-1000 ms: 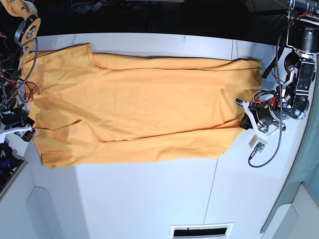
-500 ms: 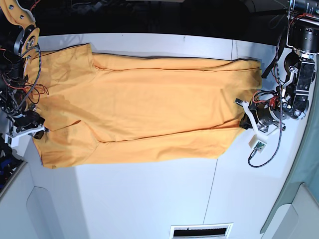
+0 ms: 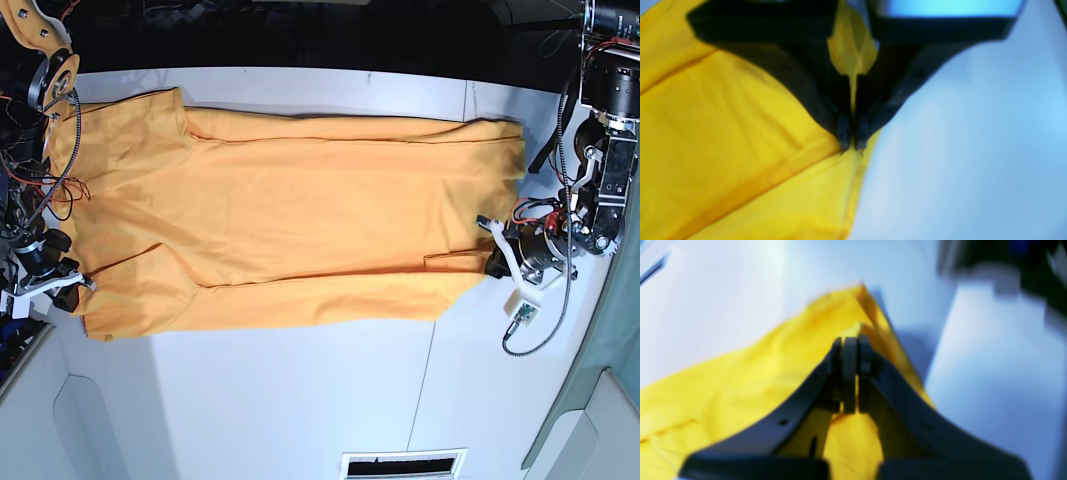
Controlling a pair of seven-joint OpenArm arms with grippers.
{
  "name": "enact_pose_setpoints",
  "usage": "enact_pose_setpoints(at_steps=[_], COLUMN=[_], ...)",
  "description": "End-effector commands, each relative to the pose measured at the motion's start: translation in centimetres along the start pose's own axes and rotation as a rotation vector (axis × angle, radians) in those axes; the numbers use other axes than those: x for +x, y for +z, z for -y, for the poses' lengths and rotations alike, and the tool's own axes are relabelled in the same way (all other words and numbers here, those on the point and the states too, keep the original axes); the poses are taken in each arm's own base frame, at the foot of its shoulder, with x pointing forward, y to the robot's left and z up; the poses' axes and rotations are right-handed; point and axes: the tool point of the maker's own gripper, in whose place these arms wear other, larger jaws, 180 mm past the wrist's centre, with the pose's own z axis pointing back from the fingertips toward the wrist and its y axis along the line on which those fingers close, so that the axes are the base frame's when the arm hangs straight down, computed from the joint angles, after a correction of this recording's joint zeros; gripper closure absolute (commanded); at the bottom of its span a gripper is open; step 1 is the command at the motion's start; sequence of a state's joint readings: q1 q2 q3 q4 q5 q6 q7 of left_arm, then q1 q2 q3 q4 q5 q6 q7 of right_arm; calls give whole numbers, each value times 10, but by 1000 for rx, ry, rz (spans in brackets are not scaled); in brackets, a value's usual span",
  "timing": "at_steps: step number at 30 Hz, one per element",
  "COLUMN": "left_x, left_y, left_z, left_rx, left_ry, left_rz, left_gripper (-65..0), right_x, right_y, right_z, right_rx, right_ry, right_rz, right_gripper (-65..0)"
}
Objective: Layout the t-shirt on the table in an organized manner, then fold the t-shirt properly
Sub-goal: 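Grasp the shirt's hem side with both grippers, then lift the hem side and fold it over toward the collar with both grippers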
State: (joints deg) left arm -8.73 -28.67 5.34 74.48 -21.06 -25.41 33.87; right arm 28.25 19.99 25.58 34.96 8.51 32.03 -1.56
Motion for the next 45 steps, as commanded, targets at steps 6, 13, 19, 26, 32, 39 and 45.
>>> enact_pose_setpoints(at_steps=[6, 13, 19, 26, 32, 39, 45], left_x=[69, 118, 127, 91, 45, 28, 33], left_y=[31, 58, 62, 56, 59, 74, 82], left_z=[-52, -78, -75, -57, -54, -41, -54], left_rx=[113, 180, 149, 41, 6, -14, 60], left_ry=[-90, -156, -200, -271, -301, -378, -380], left_rz=[135, 240, 267, 169, 72, 37, 38], left_gripper=[0, 0, 0, 0, 0, 0, 0], right_x=[68, 103, 96, 59, 35, 23, 25], right_y=[6, 16, 16, 29, 57, 101, 124], right_z=[-12, -29, -33, -23, -14, -5, 5], right_rx=[56, 113, 126, 121, 106, 99, 78], right_ry=[-43, -57, -52, -84, -48, -37, -40], right_rz=[126, 169, 106, 61, 56, 63, 80], right_gripper=[0, 0, 0, 0, 0, 0, 0])
